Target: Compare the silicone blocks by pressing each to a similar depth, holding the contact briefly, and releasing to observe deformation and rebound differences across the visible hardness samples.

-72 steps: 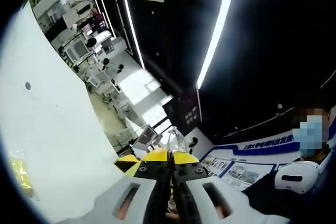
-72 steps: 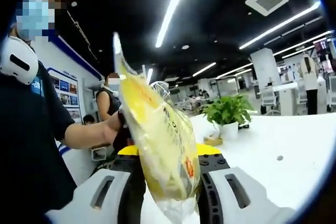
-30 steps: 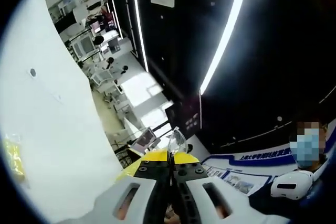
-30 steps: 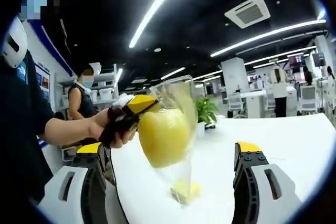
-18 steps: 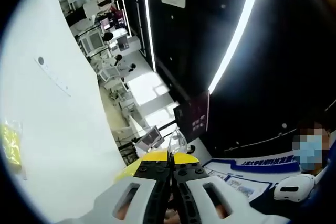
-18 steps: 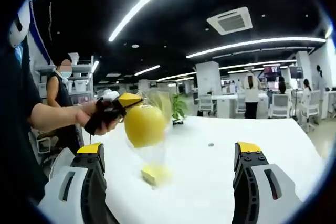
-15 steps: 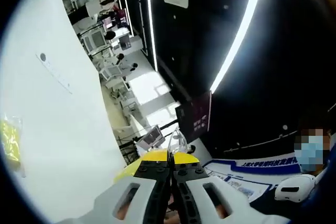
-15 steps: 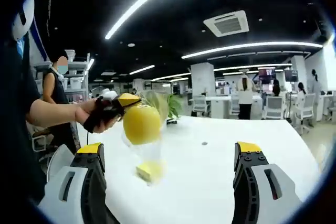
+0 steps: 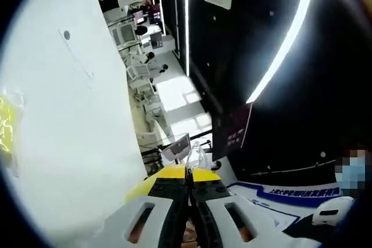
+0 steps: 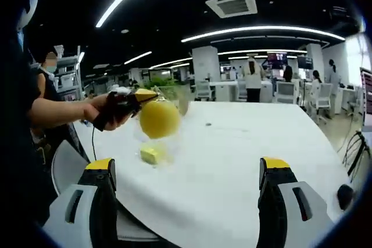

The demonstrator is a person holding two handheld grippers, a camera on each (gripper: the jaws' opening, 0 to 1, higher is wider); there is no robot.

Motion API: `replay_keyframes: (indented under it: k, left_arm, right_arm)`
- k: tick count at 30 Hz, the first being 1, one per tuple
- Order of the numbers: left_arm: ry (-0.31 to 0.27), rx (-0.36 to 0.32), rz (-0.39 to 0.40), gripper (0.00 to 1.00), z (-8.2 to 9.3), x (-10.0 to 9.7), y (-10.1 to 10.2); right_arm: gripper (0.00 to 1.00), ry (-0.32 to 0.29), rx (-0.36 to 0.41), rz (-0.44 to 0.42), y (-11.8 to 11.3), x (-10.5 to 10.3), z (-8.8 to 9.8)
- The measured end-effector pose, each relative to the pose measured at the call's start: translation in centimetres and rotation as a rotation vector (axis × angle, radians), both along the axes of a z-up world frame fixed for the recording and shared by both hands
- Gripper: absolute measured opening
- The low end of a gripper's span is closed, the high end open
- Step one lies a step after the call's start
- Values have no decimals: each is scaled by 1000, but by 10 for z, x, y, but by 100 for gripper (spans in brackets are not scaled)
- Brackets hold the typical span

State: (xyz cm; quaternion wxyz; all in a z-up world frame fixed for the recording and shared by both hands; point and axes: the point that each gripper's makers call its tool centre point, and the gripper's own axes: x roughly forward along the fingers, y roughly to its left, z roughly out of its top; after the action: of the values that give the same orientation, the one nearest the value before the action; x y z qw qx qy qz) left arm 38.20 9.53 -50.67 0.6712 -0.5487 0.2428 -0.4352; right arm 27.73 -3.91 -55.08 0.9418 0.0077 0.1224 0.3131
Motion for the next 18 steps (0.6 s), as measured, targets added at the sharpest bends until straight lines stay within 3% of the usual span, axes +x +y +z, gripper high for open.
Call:
replay_keyframes:
  k: [4, 9, 13, 15, 16, 17, 18]
  left_arm:
    - [52, 45, 20, 0, -32, 9, -8]
    - [183, 90, 50, 0, -83, 18, -10]
    - [228, 91, 67, 0, -108, 28, -13]
    - [257, 126, 89, 0, -124, 37, -12]
    - [233, 168, 87, 0, -132, 40, -10]
    - [260, 198, 128, 0, -142, 48, -5]
    - [288, 175, 157, 0, -145, 55, -1]
  right_arm:
    - [96, 16, 0, -25, -13, -2, -3]
    - [96, 17, -6, -46, -22, 3, -3]
    - [96, 11, 9, -37, -28, 7, 3]
    - [96, -3, 14, -31, -30, 10, 10]
    - [96, -10, 18, -27, -30, 11, 12]
    - [96, -16, 18, -18, -31, 11, 14]
    - [96, -17, 12, -17, -32, 12, 14]
